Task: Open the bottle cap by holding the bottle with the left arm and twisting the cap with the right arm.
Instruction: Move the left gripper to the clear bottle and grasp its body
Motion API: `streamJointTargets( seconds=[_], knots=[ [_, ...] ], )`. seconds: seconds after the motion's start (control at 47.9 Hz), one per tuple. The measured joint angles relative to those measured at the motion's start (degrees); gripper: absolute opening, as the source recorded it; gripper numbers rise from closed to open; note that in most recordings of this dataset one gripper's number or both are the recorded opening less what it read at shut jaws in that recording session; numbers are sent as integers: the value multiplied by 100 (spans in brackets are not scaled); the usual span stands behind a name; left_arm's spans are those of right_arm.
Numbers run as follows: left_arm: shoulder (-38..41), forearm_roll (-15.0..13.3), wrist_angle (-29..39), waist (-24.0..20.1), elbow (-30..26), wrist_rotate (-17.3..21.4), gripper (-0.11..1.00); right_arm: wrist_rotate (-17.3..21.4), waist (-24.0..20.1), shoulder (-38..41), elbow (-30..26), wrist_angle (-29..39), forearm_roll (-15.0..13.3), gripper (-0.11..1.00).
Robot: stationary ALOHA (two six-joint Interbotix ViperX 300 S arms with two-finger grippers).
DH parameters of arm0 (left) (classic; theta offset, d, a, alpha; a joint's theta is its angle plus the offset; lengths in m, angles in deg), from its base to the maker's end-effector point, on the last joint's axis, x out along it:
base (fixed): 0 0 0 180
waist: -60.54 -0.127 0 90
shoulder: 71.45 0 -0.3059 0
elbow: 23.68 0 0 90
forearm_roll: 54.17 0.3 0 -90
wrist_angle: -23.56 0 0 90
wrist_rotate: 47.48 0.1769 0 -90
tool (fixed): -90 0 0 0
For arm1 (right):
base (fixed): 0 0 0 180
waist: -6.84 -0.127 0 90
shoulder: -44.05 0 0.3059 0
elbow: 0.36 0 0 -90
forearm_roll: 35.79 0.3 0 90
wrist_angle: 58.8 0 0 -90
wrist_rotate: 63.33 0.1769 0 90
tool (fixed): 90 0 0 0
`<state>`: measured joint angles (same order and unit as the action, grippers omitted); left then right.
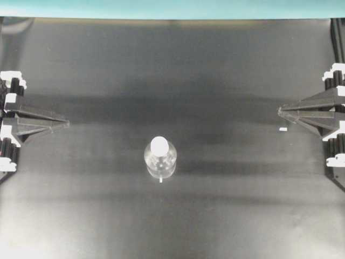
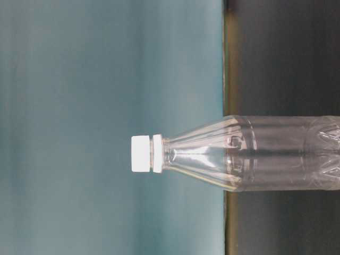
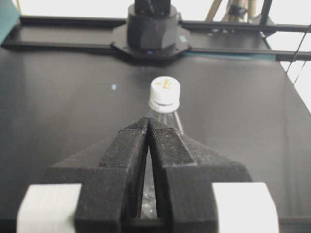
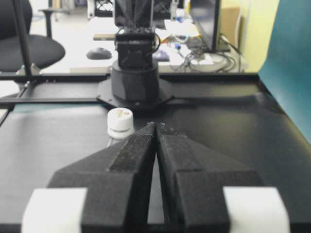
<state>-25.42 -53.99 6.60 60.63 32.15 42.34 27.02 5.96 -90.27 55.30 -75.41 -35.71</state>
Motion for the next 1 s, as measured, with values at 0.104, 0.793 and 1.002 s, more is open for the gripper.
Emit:
streamJointTargets(
  seconds=[0.104,0.793,1.002],
  knots=[
    [334,167,-141,-62,-237,-97,10,9,44,88,0,9,26,11],
    [3445,220,-1336,44,-2004,-53,97,18,149,519,-158,642,141,1],
    [3920,211,-1608,26,-2092,-176,96,334,149,483,-158,817,149,1]
  ],
)
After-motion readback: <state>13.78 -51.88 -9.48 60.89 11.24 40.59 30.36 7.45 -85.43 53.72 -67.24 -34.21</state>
